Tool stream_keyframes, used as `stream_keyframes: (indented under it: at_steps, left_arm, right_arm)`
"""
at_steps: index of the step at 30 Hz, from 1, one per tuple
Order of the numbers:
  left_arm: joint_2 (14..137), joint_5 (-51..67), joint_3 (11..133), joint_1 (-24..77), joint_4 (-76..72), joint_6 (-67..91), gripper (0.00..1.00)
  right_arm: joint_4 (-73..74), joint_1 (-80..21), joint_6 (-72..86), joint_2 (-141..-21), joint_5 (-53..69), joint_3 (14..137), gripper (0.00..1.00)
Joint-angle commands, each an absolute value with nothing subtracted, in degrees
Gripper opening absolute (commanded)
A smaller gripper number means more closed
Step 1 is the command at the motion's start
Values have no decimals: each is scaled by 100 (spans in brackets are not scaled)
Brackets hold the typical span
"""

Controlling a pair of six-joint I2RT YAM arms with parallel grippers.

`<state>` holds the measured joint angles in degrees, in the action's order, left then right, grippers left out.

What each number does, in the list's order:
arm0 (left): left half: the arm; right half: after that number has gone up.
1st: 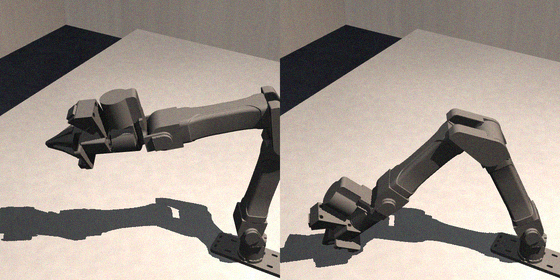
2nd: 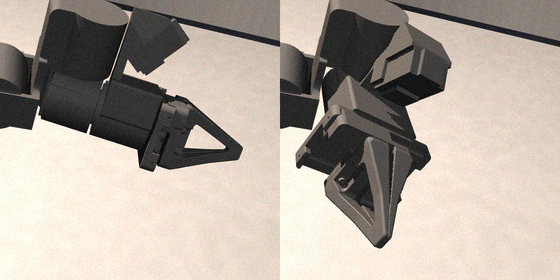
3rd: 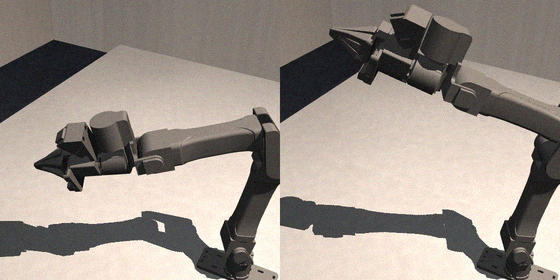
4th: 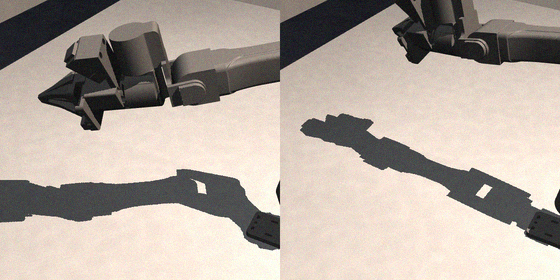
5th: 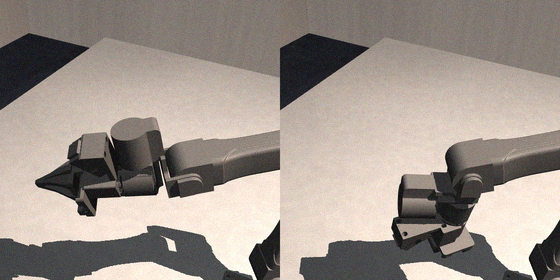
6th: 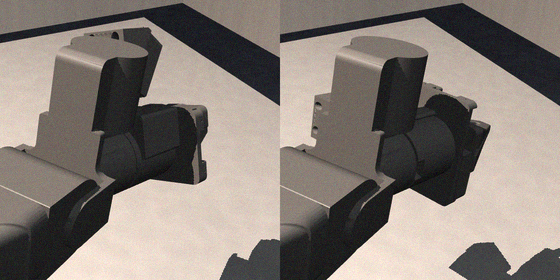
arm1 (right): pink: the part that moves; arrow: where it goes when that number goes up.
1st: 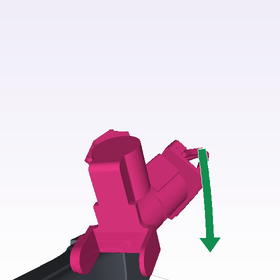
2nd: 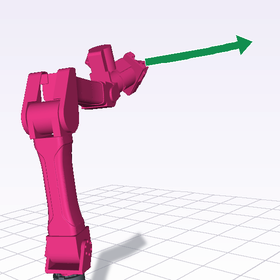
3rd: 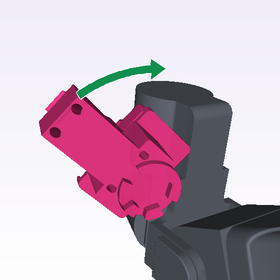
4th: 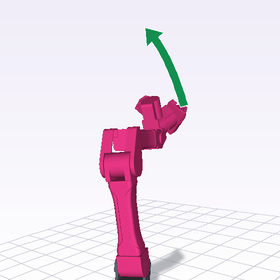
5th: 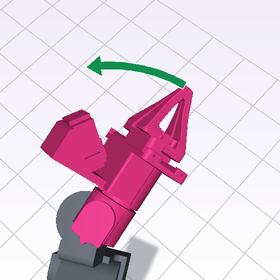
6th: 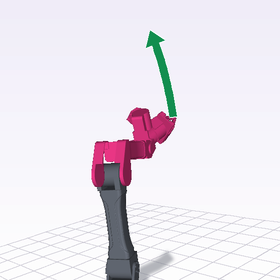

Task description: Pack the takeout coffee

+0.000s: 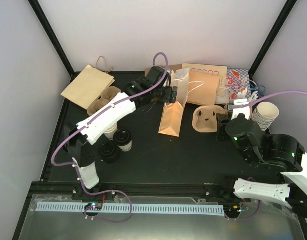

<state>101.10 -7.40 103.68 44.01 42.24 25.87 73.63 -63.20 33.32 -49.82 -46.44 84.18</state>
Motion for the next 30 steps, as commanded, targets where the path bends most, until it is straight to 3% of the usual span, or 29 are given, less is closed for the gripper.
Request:
stream_keyframes:
  at_steps: [1,3,7,13,22,30]
  left_arm:
    - [10447,-1307,10881,4404,4752,2259,86]
    - [10585,-1255,10951,4382,4770,2201,75]
    - [10715,-1137,11099,4327,5010,2189,40]
    - [10378,-1004,10977,4302,5167,1655,4]
    - [9483,-785,10464,4298,5463,505,1]
    - [8458,-670,9100,4330,4962,-90,2]
  right_arm:
    - [7140,-6291,3225,-4972,-4845,8510,40]
    - [7065,-6290,3148,-4966,-4788,8489,39]
    - [6883,-6293,2952,-4936,-4592,8467,39]
    - [6420,-6293,2595,-4801,-4010,8282,38]
    - [5824,-6289,2248,-4702,-3157,8133,37]
    - [5385,-6289,2040,-4755,-2249,7969,36]
